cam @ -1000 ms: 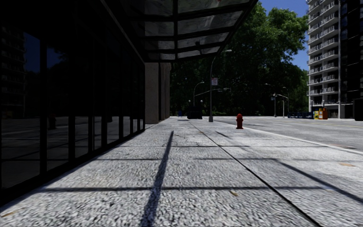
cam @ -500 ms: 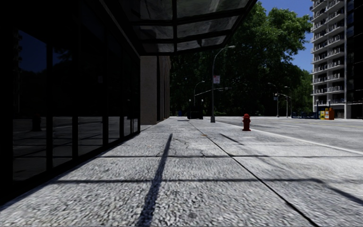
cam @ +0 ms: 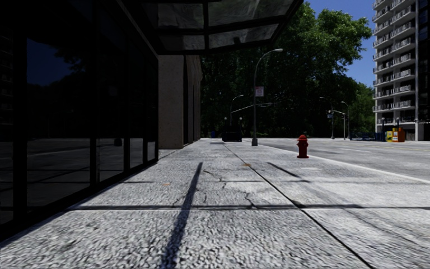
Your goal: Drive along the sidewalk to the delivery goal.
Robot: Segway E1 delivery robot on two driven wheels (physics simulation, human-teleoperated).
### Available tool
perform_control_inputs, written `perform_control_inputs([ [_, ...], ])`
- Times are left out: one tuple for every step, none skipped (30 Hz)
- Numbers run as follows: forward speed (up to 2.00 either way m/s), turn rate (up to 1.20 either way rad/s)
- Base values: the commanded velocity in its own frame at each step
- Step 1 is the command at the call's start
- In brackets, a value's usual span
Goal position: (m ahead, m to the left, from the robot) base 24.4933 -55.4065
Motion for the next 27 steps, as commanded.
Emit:
perform_control_inputs([
  [2.00, 0.00],
  [2.00, 0.00],
  [2.00, 0.00],
  [2.00, 0.00],
  [2.00, 0.00],
  [2.00, 0.00],
  [2.00, 0.00],
  [2.00, 0.00],
  [2.00, 0.00],
  [2.00, 0.00],
  [2.00, 0.00],
  [2.00, 0.00],
  [2.00, 0.00],
  [2.00, 0.00],
  [2.00, 0.00],
  [2.00, 0.00],
  [2.00, 0.00],
  [2.00, 0.00],
  [2.00, 0.00],
  [2.00, 0.00],
  [2.00, 0.00],
  [2.00, 0.00],
  [2.00, 0.00],
  [2.00, 0.00],
  [2.00, 0.00],
  [2.00, 0.00],
  [2.00, 0.00],
])
